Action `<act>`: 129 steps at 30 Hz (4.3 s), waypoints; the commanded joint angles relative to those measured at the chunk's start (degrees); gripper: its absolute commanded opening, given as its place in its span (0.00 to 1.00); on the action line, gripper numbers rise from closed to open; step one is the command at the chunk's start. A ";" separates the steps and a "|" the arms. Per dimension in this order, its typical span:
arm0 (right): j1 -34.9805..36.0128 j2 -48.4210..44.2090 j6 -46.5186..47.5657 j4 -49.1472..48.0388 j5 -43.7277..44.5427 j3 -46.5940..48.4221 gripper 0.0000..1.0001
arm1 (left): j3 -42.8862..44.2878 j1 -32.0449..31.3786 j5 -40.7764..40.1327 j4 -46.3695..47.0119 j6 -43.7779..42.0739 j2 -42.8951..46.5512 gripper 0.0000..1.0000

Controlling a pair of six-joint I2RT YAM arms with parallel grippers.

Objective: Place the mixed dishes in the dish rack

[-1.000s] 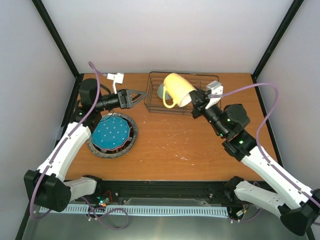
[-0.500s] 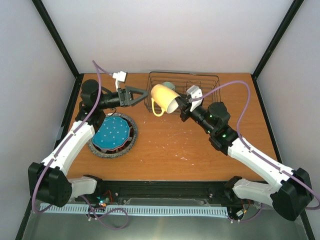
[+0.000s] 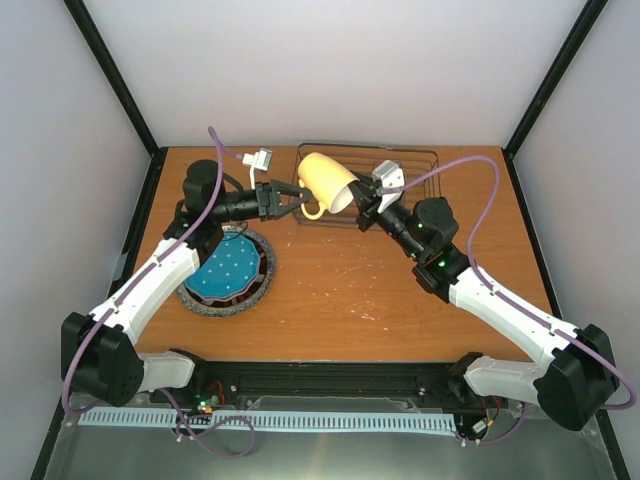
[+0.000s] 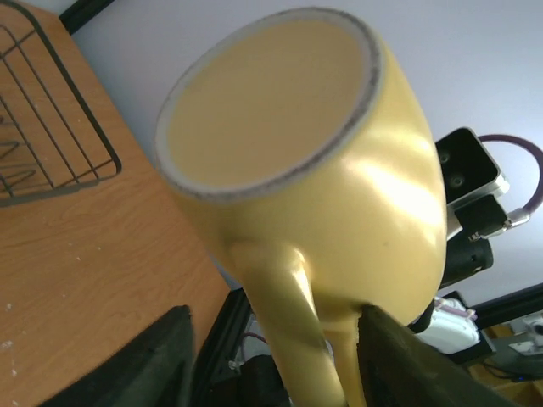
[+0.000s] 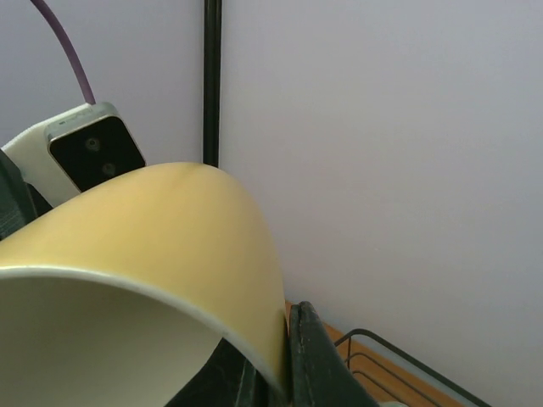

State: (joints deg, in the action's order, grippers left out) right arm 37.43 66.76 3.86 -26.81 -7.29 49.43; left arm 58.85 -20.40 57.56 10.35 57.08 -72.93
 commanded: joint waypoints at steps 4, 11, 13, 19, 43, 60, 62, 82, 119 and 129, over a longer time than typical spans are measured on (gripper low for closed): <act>-0.07 -0.55 0.19 -7.48 -0.65 3.93 0.03 | 2.41 -0.34 -0.65 1.68 -0.17 -0.54 0.18; -0.12 0.71 -0.32 -7.88 -1.03 4.24 0.03 | 1.95 -0.43 0.19 4.42 1.03 -0.87 0.01; -0.08 0.97 -0.40 -7.12 -0.86 4.69 0.03 | 2.18 -0.44 -0.07 4.22 0.33 -0.36 0.01; -0.09 0.56 -0.83 -4.44 2.85 5.19 0.30 | 7.68 -0.43 -2.94 -4.53 -7.27 -0.71 0.00; -0.63 -18.57 5.42 8.61 27.19 -9.31 0.66 | 26.96 -1.28 -34.56 -18.32 -59.56 -20.10 0.01; -3.01 -15.45 4.54 6.18 23.88 -10.23 0.65 | 17.77 -6.93 -41.04 1.93 -81.95 -29.80 0.01; -3.59 -15.28 4.39 6.07 23.41 -10.31 0.65 | 17.92 -6.93 -40.80 3.19 -83.39 -31.59 0.01; -10.43 -11.39 2.70 5.27 17.34 -9.68 0.64 | 24.71 -4.77 -34.28 4.39 -91.53 -43.39 0.01; -12.34 -8.51 2.65 6.84 12.39 -6.05 0.64 | 29.66 -4.64 -25.44 -3.63 -88.98 -52.10 0.09; -12.46 -8.52 2.45 6.90 11.57 -6.01 0.64 | 28.21 -4.44 -30.33 -4.20 -93.12 -51.01 0.04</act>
State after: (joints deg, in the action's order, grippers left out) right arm 25.56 58.33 6.15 -19.44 5.04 41.95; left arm 86.96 -25.19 30.26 5.93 -31.24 -123.48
